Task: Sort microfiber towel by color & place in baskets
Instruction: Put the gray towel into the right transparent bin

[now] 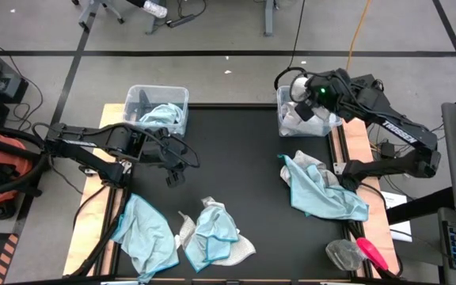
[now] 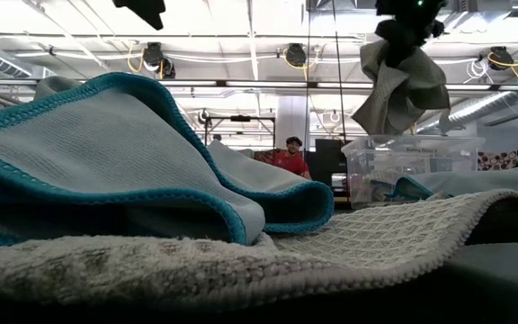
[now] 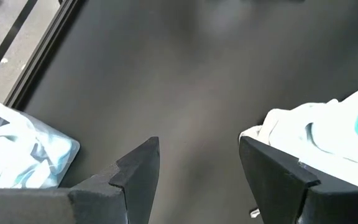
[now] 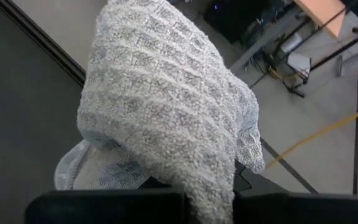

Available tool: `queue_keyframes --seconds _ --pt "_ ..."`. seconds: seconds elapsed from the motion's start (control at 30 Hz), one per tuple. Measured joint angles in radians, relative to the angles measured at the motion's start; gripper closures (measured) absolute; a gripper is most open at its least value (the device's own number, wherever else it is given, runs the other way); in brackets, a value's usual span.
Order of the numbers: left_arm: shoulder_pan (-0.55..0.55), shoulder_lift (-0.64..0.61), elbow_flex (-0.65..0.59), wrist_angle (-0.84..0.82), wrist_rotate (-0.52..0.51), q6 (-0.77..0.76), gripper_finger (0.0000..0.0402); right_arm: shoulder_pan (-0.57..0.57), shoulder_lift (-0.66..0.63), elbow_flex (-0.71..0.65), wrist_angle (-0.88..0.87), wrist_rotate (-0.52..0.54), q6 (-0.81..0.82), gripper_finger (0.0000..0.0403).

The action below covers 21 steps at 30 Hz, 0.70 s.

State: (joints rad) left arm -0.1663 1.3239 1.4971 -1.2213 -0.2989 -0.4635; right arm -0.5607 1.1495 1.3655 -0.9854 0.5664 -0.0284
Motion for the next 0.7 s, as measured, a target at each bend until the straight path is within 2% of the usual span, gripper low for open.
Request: queue_keyframes --seconds 0.4,0.7 --pt "0.000 0.000 0.000 0.012 0.000 0.000 0.0174 -0.156 0.079 0.000 -0.030 -0.154 0.056 0.0385" --pt "0.000 0.000 0.000 0.012 0.000 -0.001 0.0174 -0.215 0.149 0.000 -0.046 -0.212 0.069 0.0385"
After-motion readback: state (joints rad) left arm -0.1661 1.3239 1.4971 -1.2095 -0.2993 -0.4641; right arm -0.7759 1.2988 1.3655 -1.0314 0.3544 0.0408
